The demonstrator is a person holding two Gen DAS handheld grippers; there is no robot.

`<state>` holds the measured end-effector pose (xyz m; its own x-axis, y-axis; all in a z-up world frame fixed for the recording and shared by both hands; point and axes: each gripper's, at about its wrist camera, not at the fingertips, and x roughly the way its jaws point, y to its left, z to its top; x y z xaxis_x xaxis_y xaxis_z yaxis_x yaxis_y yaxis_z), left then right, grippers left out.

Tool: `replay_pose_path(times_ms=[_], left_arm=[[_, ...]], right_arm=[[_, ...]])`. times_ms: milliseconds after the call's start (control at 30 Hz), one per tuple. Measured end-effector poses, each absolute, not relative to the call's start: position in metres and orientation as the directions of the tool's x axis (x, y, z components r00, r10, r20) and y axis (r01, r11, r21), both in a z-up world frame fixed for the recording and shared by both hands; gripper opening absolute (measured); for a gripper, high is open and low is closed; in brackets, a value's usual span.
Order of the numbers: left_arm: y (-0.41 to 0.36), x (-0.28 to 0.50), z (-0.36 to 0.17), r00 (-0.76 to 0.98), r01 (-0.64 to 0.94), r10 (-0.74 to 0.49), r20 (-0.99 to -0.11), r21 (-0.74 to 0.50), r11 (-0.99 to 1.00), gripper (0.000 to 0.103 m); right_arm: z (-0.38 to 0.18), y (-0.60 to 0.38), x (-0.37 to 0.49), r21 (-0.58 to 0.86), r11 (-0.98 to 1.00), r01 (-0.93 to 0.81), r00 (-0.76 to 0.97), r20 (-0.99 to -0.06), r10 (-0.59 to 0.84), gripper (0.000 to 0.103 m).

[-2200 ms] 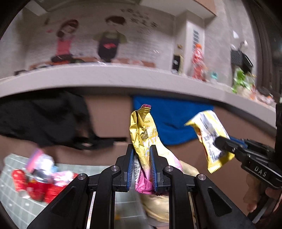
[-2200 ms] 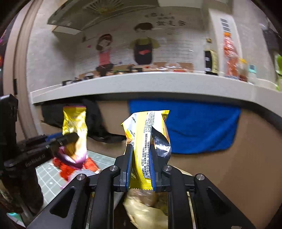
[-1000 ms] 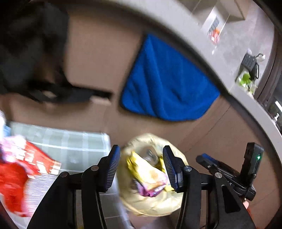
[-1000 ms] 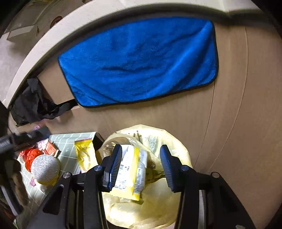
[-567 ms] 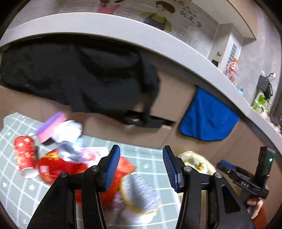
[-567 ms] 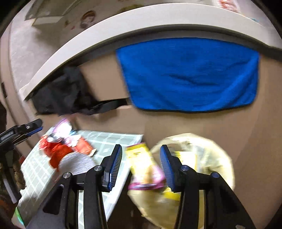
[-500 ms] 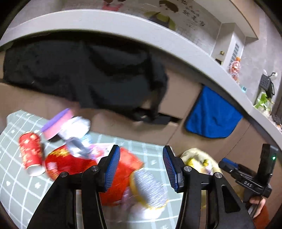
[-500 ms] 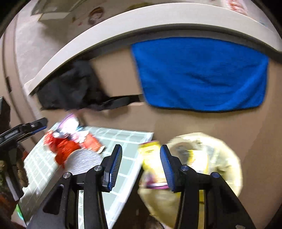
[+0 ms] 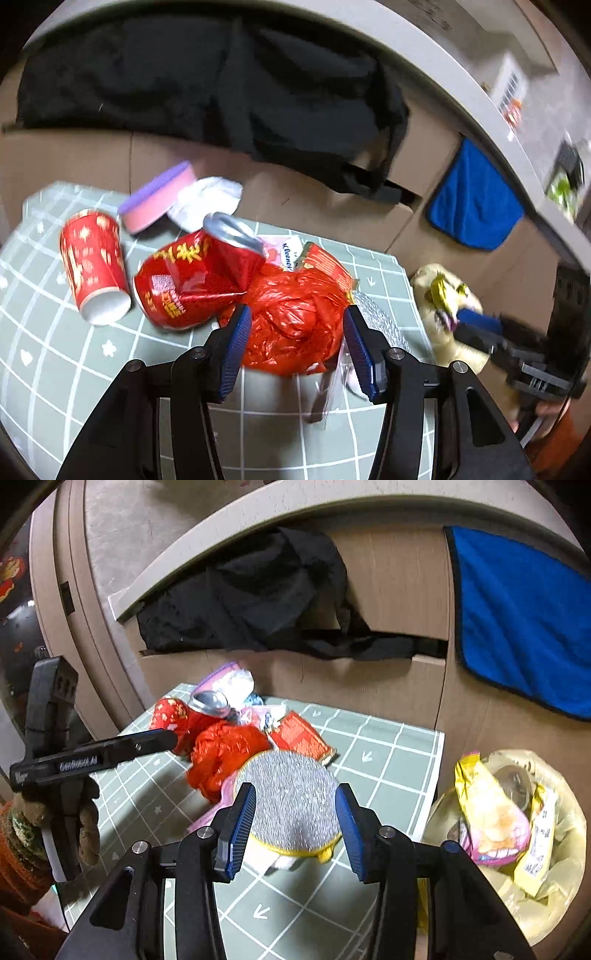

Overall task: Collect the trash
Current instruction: 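Grasp the red can with the left gripper while the right grasps a red paper cup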

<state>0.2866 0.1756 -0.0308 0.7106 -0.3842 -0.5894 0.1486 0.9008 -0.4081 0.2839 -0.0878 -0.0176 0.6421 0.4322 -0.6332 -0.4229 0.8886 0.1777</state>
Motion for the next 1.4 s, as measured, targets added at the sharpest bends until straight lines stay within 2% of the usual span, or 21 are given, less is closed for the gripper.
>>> replay_pose_path(times_ms=[67,167,300,433,600,667,767,800,867,900,1100,1200,1400], left_arm=[[0.185,0.288,-0.026,0.762,0.104,-0.346,-0.547,-0.425,0.899,0.053],[0.188,0.301,-0.017,0.797,0.096,-0.301,-0.523,-0.382,0.919,0.064],[0.174,0.330,-0.030,0.736,0.125,-0.246,-0.630,-0.230,0.965,0.065],[0.170,0.336,-0.049,0.738,0.110,-0.145,-0.659,-0.095,0.989,0.065],[0.193,0.352,-0.064,0.730,0.054,-0.107,-0.675,-0.099,0.994,0.065],[0.201,0.359,-0.068,0.728,0.002,-0.036,-0.685,-0.051,0.999,0.065],[0.215,0.364,-0.074,0.694,-0.085,0.050,-0.718,-0.012,0.996,0.059],[0.220,0.363,-0.074,0.687,-0.106,0.058,-0.725,-0.020,0.994,0.047],[0.236,0.355,-0.072,0.688,-0.133,0.020,-0.726,-0.098,0.986,0.037],[0.243,0.349,-0.069,0.697,-0.134,-0.016,-0.717,-0.152,0.979,0.028],[0.250,0.298,-0.037,0.759,-0.055,-0.176,-0.627,-0.331,0.942,0.028],[0.237,0.269,-0.018,0.781,0.023,-0.243,-0.576,-0.361,0.932,0.028],[0.211,0.244,-0.006,0.779,0.108,-0.315,-0.542,-0.379,0.919,0.028]], right_arm=[[-0.022,-0.091,0.282,0.178,0.892,-0.416,0.634,-0.646,0.425,0.043],[-0.030,-0.098,0.279,0.197,0.892,-0.406,0.617,-0.662,0.427,0.043],[-0.035,-0.107,0.275,0.233,0.893,-0.386,0.609,-0.662,0.436,0.043],[-0.039,-0.109,0.269,0.231,0.891,-0.390,0.606,-0.665,0.438,0.043],[-0.045,-0.105,0.270,0.220,0.892,-0.394,0.592,-0.682,0.429,0.043],[-0.046,-0.103,0.270,0.229,0.890,-0.396,0.588,-0.681,0.437,0.043],[-0.045,-0.096,0.269,0.215,0.888,-0.406,0.587,-0.683,0.434,0.043],[-0.045,-0.094,0.269,0.203,0.889,-0.410,0.588,-0.687,0.428,0.043],[-0.043,-0.089,0.268,0.172,0.892,-0.418,0.593,-0.692,0.412,0.043],[-0.043,-0.087,0.268,0.161,0.892,-0.422,0.596,-0.692,0.407,0.043],[-0.036,-0.071,0.274,0.135,0.885,-0.446,0.601,-0.688,0.407,0.043],[-0.035,-0.057,0.278,0.096,0.881,-0.463,0.605,-0.692,0.394,0.043],[-0.042,-0.024,0.282,-0.028,0.886,-0.463,0.636,-0.707,0.310,0.042]])
